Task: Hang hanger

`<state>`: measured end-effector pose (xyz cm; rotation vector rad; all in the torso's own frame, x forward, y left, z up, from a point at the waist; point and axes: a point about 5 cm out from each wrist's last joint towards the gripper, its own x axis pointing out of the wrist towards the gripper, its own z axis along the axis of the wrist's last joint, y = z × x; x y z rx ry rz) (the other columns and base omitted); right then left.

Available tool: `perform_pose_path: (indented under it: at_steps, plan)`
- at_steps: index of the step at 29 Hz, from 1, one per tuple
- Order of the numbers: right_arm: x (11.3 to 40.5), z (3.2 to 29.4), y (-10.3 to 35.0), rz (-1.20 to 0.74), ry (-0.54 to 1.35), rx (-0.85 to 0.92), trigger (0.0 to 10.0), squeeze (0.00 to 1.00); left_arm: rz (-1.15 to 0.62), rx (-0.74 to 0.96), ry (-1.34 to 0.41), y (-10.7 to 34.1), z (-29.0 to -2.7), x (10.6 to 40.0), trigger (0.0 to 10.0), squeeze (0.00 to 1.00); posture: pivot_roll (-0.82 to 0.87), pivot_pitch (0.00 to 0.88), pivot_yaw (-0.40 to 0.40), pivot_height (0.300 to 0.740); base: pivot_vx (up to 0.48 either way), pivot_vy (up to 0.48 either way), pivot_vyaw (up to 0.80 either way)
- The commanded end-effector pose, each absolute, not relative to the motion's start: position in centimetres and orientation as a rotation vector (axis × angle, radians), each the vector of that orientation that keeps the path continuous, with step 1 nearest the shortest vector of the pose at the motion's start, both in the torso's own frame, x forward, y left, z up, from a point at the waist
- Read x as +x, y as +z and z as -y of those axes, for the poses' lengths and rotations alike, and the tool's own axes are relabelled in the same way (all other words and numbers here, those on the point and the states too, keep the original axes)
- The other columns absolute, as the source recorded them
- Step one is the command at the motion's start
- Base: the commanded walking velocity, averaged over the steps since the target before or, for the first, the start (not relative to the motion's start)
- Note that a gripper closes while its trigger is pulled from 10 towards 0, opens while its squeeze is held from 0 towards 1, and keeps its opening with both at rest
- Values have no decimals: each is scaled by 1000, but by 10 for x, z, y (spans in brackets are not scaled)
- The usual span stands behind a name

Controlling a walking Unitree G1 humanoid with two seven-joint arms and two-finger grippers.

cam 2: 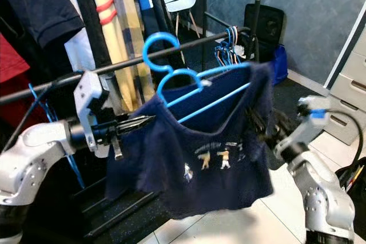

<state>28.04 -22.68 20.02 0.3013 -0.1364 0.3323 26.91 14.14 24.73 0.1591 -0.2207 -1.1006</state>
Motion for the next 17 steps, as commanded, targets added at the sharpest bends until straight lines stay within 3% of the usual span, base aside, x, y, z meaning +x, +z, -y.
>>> perform_pose_path:
  at_steps: [1,4,10,17]
  plan:
    - [280,225,199,121,338,309,10000,0,238,140,-1123,250,-140,266,10000,0,-135,0,46,740,0,0,0]
    - [280,223,199,97,342,283,10000,0,242,127,-1145,251,-134,263,10000,0,-133,0,47,740,0,0,0]
    - [274,200,221,128,541,193,10000,0,277,100,-1153,255,-105,273,10000,0,-137,0,50,740,0,0,0]
    - [278,217,233,158,426,188,10000,0,266,115,-1137,256,-95,283,10000,0,-154,0,60,740,0,0,0]
